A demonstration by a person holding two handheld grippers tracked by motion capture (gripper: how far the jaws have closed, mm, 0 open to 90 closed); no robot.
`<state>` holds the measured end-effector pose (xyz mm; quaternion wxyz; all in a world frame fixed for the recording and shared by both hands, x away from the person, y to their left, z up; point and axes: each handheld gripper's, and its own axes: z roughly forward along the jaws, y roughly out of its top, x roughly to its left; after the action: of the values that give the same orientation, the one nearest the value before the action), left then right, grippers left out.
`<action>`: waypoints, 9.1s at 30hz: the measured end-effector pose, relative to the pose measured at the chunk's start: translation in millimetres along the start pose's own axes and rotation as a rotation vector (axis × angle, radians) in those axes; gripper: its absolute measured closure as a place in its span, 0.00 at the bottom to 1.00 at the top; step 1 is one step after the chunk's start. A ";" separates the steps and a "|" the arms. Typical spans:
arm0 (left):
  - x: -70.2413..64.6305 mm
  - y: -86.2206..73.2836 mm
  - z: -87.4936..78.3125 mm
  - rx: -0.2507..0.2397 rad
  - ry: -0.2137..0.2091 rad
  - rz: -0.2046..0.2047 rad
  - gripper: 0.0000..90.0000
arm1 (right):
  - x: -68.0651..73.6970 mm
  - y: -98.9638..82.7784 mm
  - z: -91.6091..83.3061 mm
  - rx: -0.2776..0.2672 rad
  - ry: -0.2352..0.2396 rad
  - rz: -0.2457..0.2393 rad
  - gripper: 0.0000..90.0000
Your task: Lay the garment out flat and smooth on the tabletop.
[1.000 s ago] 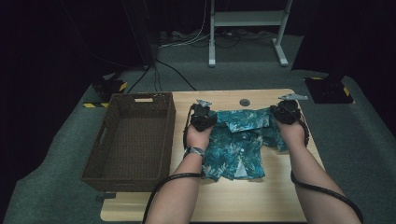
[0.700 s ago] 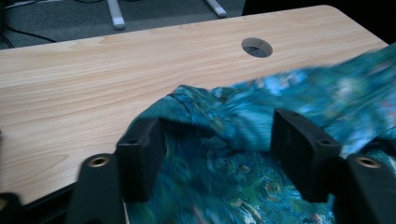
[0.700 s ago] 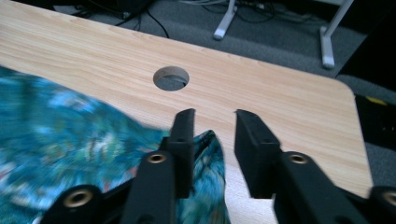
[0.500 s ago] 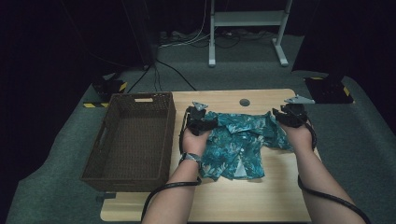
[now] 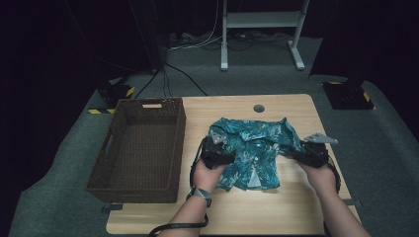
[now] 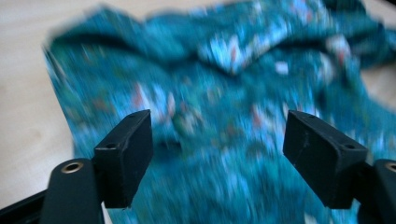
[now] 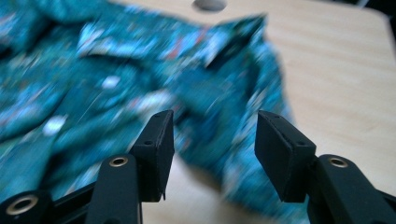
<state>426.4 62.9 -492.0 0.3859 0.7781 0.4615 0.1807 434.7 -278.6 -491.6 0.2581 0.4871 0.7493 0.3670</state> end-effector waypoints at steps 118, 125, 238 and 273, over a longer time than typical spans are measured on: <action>-1.6 -96.6 -39.7 0.040 0.025 0.077 0.28 | 11.0 -64.3 -29.7 0.067 -0.024 0.028 0.56; -2.7 -97.7 -41.1 0.045 0.026 0.077 0.26 | 5.9 -54.9 -14.3 0.081 -0.039 0.082 0.58; -17.8 -98.4 -36.9 0.090 -0.022 0.126 0.02 | 103.9 10.0 79.4 0.097 0.115 -0.030 0.59; -17.5 -97.8 -36.3 0.095 -0.029 0.130 0.00 | 103.6 54.4 67.7 -0.025 0.082 -0.039 0.94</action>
<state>337.7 90.7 -542.7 0.3426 0.8264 0.4124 0.1722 473.9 -149.2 -491.5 0.2404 0.4538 0.7640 0.3907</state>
